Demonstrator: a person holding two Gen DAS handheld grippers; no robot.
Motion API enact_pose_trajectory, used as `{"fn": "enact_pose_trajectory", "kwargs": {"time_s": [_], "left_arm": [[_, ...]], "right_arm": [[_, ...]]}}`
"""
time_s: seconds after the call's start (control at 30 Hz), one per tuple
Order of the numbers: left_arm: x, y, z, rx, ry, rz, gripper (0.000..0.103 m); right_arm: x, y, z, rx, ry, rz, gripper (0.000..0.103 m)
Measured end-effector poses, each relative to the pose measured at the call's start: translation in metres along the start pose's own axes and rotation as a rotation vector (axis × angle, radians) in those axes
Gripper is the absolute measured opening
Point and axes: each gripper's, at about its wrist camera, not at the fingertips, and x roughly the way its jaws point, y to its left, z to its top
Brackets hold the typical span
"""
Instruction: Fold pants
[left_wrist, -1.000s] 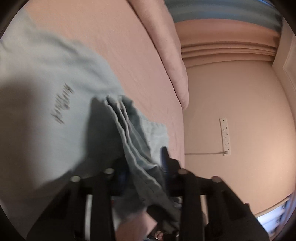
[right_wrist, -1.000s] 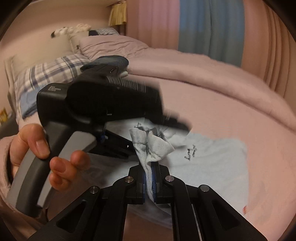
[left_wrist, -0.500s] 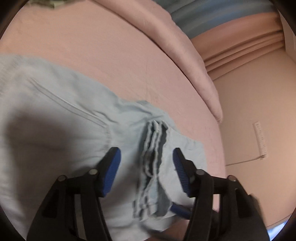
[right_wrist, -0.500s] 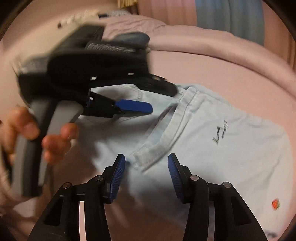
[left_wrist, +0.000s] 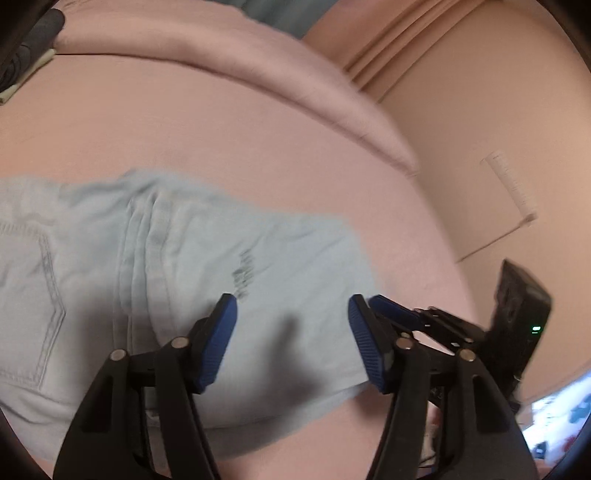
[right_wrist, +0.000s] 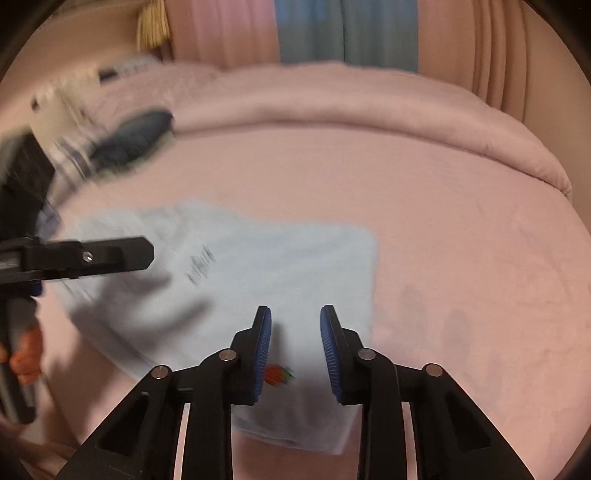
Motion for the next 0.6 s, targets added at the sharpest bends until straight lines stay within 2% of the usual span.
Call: {"fn": "enact_pose_trajectory", "kwargs": {"time_s": [0.03, 0.07, 0.13, 0.17, 0.23, 0.3, 0.4, 0.47, 0.53, 0.6], "left_arm": [[0.005, 0.007, -0.006, -0.007, 0.012, 0.072, 0.055], [0.007, 0.015, -0.010, -0.021, 0.017, 0.117, 0.042], [-0.001, 0.035, -0.025, -0.046, -0.005, 0.130, 0.018], [-0.004, 0.039, -0.029, -0.054, -0.013, 0.124, 0.016], [-0.011, 0.046, -0.036, -0.064, -0.022, 0.093, 0.016], [-0.007, 0.046, -0.036, -0.072, -0.020, 0.085, 0.016], [-0.008, 0.053, -0.041, -0.099, -0.007, 0.069, 0.019], [-0.004, 0.054, -0.041, -0.113, -0.002, 0.047, 0.020], [-0.007, 0.055, -0.039, -0.127, -0.004, 0.029, 0.020], [-0.008, 0.057, -0.043, -0.128, -0.005, 0.020, 0.019]], "right_arm": [[0.010, 0.003, -0.005, -0.013, 0.040, -0.003, 0.027], [0.019, 0.006, -0.010, -0.040, 0.066, -0.022, 0.027], [0.014, 0.008, -0.007, -0.074, 0.063, -0.032, 0.027], [0.011, 0.007, -0.003, -0.067, 0.075, -0.027, 0.027], [0.001, 0.010, 0.011, -0.043, 0.054, 0.015, 0.027], [-0.003, 0.027, 0.032, -0.073, 0.007, 0.074, 0.027], [0.008, 0.059, 0.061, -0.130, -0.001, 0.227, 0.027], [0.032, 0.085, 0.078, -0.206, 0.030, 0.262, 0.025], [0.057, 0.103, 0.086, -0.247, 0.083, 0.293, 0.017], [0.083, 0.122, 0.095, -0.290, 0.133, 0.279, 0.015]]}}
